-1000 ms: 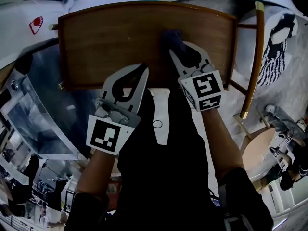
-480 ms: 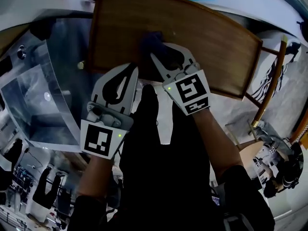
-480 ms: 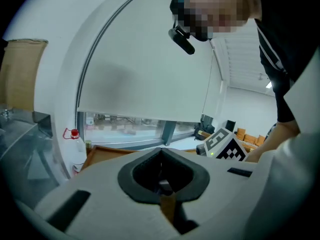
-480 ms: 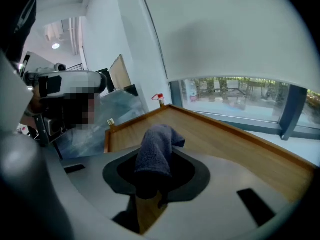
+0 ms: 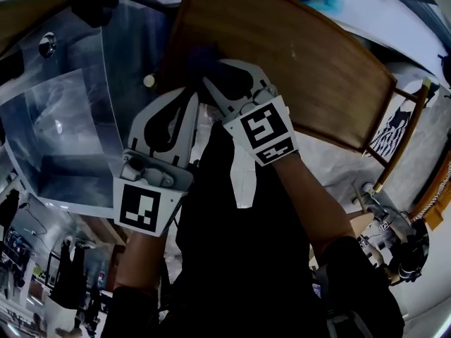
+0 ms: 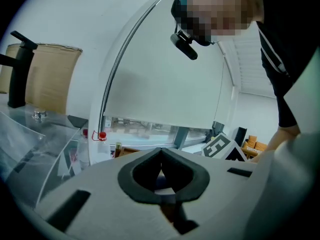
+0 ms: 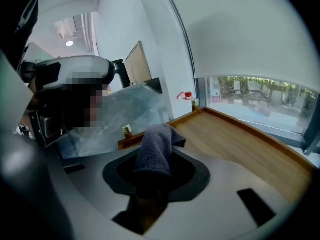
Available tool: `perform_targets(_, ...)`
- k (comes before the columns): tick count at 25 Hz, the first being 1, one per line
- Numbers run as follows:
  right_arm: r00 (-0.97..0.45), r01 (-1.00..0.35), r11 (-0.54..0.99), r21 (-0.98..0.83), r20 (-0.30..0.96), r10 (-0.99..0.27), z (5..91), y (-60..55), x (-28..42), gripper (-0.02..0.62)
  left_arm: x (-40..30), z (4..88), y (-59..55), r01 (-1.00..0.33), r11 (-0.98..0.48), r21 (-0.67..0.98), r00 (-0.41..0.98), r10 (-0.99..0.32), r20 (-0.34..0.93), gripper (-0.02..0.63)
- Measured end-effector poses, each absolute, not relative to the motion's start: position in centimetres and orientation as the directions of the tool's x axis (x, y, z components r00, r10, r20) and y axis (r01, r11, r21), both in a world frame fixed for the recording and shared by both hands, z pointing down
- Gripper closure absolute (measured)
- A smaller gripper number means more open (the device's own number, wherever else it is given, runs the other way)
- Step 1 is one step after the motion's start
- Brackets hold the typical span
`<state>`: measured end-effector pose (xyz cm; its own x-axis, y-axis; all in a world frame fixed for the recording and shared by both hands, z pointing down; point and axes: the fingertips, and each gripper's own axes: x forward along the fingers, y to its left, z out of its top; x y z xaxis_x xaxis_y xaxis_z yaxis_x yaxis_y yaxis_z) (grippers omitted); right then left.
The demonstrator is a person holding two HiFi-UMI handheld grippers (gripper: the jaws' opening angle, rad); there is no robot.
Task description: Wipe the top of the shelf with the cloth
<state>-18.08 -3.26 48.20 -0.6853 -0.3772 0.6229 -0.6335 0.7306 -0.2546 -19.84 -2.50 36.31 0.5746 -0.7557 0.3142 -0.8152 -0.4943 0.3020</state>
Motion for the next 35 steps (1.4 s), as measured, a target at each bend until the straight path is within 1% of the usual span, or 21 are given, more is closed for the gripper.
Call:
perform_targets(8, -0.692, -0.61, 0.751, -0.253, 0.632, -0.349, 49.0, -3.0, -21.2, 0.488, -22.0, 36.4, -2.7, -0.82, -0.48, 0.311, 0.565, -0.765, 0.308, 0.588)
perform_targets(16, -0.686, -0.607, 0.755, -0.248, 0.643, -0.341, 49.5, -2.3, -21.4, 0.488, -21.8, 36.8, -2.4, -0.816, -0.486, 0.314, 0.572, -0.757, 0.315, 0.588)
perform_targets(22, -0.683, -0.614, 0.747, -0.256, 0.646, -0.34, 49.6, -1.4, -19.8, 0.489, -20.1, 36.8, -2.3, -0.804, -0.508, 0.309, 0.59, -0.742, 0.318, 0.588)
perform_targets(35, -0.654, -0.666, 0.697, -0.266, 0.658, -0.374, 49.8, -0.4, -14.0, 0.489, -15.0, 36.4, -1.7, -0.773, -0.559, 0.3, 0.634, -0.702, 0.325, 0.588)
